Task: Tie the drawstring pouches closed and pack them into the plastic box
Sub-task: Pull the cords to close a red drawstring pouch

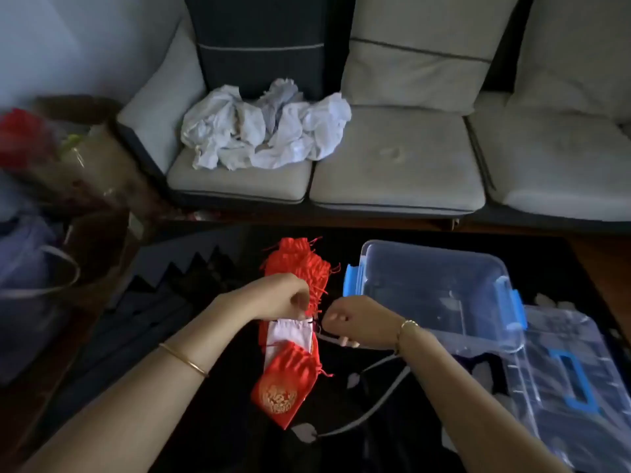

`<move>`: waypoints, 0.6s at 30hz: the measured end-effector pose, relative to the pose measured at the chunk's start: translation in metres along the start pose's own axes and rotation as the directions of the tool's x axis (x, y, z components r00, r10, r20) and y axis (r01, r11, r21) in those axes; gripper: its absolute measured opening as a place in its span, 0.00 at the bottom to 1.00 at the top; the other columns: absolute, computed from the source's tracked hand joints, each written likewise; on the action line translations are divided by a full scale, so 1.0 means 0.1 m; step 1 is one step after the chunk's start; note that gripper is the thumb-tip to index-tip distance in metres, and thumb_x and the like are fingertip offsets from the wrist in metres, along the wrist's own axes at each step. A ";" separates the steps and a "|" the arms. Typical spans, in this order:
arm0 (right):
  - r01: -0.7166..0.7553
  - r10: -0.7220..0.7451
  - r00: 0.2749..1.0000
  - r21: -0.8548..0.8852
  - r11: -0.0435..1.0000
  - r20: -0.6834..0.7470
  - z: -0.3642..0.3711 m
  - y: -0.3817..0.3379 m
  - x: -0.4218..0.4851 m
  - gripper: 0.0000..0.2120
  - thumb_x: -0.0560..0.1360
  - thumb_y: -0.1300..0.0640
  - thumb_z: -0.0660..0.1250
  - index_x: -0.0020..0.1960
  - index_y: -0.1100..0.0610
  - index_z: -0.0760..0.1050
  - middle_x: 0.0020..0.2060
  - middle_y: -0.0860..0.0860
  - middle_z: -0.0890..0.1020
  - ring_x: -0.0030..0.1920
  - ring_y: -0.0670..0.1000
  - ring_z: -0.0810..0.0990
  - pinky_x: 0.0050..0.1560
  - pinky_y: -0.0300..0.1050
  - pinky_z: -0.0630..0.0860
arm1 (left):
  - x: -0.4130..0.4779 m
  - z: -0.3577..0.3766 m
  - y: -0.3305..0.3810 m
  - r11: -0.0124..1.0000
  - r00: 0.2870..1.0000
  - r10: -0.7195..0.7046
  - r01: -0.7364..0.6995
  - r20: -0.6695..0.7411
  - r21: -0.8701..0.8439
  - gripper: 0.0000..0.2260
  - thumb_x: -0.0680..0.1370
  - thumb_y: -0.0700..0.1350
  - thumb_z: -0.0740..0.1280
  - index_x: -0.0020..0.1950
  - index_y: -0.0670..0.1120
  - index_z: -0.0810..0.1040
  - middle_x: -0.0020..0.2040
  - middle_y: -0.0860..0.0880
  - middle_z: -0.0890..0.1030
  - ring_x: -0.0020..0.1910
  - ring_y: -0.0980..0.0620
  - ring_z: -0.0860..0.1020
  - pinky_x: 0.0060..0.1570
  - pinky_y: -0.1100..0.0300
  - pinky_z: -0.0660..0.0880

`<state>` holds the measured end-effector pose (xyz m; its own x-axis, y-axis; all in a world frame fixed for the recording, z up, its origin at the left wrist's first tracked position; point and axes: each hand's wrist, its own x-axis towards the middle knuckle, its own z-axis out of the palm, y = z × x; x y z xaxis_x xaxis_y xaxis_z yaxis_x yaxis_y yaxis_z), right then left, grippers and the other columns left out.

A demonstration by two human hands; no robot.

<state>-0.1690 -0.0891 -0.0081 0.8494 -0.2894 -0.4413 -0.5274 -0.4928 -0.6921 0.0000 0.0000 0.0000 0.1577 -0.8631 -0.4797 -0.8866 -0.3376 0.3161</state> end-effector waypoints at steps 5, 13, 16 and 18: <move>0.005 -0.008 0.999 -0.060 0.998 -0.035 0.91 0.80 0.56 0.16 0.72 0.46 0.67 0.47 0.59 0.75 0.45 0.53 0.80 0.42 0.49 0.77 0.46 0.47 0.76 | 0.43 0.77 -0.20 0.985 0.994 0.112 -0.113 0.016 0.129 0.05 0.68 0.52 0.72 0.41 0.52 0.81 0.43 0.56 0.73 0.45 0.56 0.75 0.45 0.53 0.77; 0.179 -0.240 0.927 -0.221 0.959 -0.290 1.54 1.22 0.83 0.13 0.71 0.48 0.68 0.36 0.53 0.66 0.41 0.47 0.72 0.42 0.50 0.74 0.45 0.51 0.75 | 0.44 1.19 -0.28 0.947 0.938 0.289 -0.252 -0.191 0.197 0.03 0.71 0.52 0.71 0.42 0.54 0.82 0.42 0.57 0.73 0.46 0.62 0.71 0.46 0.65 0.69; 0.183 -0.248 0.877 -0.192 0.964 -0.411 1.53 1.16 0.55 0.11 0.71 0.51 0.69 0.36 0.54 0.70 0.37 0.47 0.72 0.39 0.49 0.73 0.44 0.51 0.75 | 0.23 1.26 -0.29 0.963 0.925 0.266 -0.245 -0.270 0.109 0.12 0.70 0.54 0.72 0.52 0.55 0.81 0.46 0.60 0.73 0.48 0.62 0.72 0.51 0.62 0.72; 0.180 -0.254 0.853 -0.201 0.963 -0.456 1.46 1.14 0.35 0.06 0.71 0.53 0.69 0.41 0.55 0.74 0.39 0.48 0.76 0.40 0.49 0.76 0.46 0.49 0.75 | 0.11 1.34 -0.27 0.972 0.937 0.230 -0.209 -0.263 0.107 0.19 0.71 0.54 0.72 0.61 0.55 0.77 0.53 0.61 0.73 0.57 0.60 0.69 0.58 0.62 0.67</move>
<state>-0.2023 -0.0353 -0.1862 0.8665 -0.4955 0.0601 -0.3515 -0.6913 -0.6313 -0.0323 0.0497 -0.1233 0.0578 -0.9852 -0.1614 -0.9414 -0.1076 0.3197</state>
